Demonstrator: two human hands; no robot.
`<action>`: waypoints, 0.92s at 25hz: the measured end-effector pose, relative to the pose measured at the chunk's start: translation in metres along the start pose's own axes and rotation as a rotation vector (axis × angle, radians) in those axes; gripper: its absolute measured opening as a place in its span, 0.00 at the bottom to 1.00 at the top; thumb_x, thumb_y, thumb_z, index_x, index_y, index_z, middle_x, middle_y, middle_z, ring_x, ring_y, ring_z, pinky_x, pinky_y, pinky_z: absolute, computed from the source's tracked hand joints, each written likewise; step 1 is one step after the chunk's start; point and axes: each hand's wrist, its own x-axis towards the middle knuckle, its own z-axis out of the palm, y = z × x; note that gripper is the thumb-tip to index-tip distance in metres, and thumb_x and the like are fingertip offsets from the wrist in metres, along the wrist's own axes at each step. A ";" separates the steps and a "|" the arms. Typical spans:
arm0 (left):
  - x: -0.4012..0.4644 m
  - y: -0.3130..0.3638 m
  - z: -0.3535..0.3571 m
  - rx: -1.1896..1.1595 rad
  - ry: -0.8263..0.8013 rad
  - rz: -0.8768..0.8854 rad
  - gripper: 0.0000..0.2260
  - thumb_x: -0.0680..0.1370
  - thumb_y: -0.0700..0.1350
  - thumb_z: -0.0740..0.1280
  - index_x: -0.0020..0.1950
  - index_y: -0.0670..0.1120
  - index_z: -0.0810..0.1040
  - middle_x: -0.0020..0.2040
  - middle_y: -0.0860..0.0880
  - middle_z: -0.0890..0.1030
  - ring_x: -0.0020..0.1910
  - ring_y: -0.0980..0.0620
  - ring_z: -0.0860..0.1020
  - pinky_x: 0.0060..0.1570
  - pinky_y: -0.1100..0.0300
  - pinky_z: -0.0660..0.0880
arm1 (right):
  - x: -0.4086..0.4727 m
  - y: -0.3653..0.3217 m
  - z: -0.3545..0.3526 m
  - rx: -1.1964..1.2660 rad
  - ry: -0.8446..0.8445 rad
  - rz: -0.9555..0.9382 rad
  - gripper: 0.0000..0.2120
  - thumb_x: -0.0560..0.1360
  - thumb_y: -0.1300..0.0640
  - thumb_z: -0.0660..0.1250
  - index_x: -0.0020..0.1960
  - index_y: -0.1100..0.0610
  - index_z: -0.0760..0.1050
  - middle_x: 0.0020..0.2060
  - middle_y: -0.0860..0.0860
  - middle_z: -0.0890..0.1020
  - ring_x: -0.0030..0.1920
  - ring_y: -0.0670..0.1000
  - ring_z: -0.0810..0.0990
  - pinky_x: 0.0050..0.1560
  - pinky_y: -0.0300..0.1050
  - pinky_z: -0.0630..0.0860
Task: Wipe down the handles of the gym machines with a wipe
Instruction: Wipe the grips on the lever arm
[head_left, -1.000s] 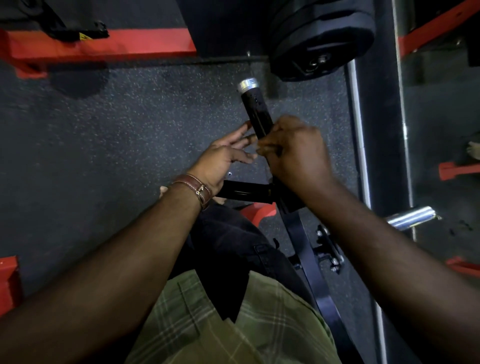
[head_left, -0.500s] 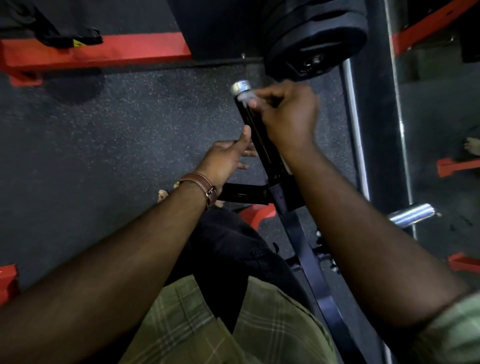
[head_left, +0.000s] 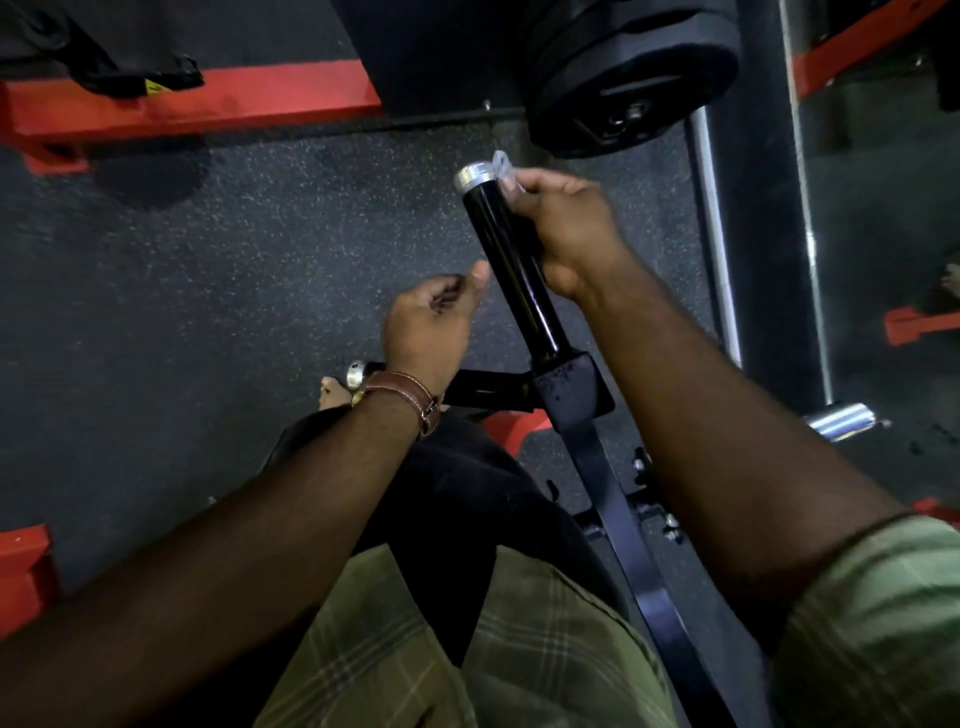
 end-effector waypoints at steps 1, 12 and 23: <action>0.000 -0.001 0.000 -0.016 0.027 -0.010 0.22 0.68 0.71 0.67 0.39 0.53 0.84 0.39 0.53 0.86 0.41 0.51 0.84 0.48 0.52 0.81 | -0.005 0.008 -0.012 0.002 -0.037 0.065 0.08 0.76 0.69 0.67 0.45 0.61 0.83 0.36 0.55 0.85 0.35 0.50 0.83 0.38 0.44 0.81; 0.001 0.001 0.002 0.018 0.040 0.035 0.12 0.76 0.61 0.70 0.39 0.55 0.83 0.34 0.58 0.83 0.36 0.60 0.82 0.37 0.64 0.75 | -0.040 0.033 -0.047 0.092 -0.183 0.126 0.19 0.77 0.73 0.64 0.33 0.57 0.82 0.33 0.53 0.85 0.32 0.48 0.83 0.33 0.41 0.80; 0.000 -0.002 0.003 0.025 -0.040 0.085 0.11 0.78 0.56 0.70 0.47 0.50 0.87 0.34 0.60 0.83 0.33 0.64 0.79 0.38 0.67 0.74 | -0.070 0.009 -0.047 -0.712 -0.097 -0.560 0.04 0.68 0.60 0.80 0.41 0.55 0.85 0.35 0.47 0.83 0.35 0.44 0.80 0.36 0.39 0.76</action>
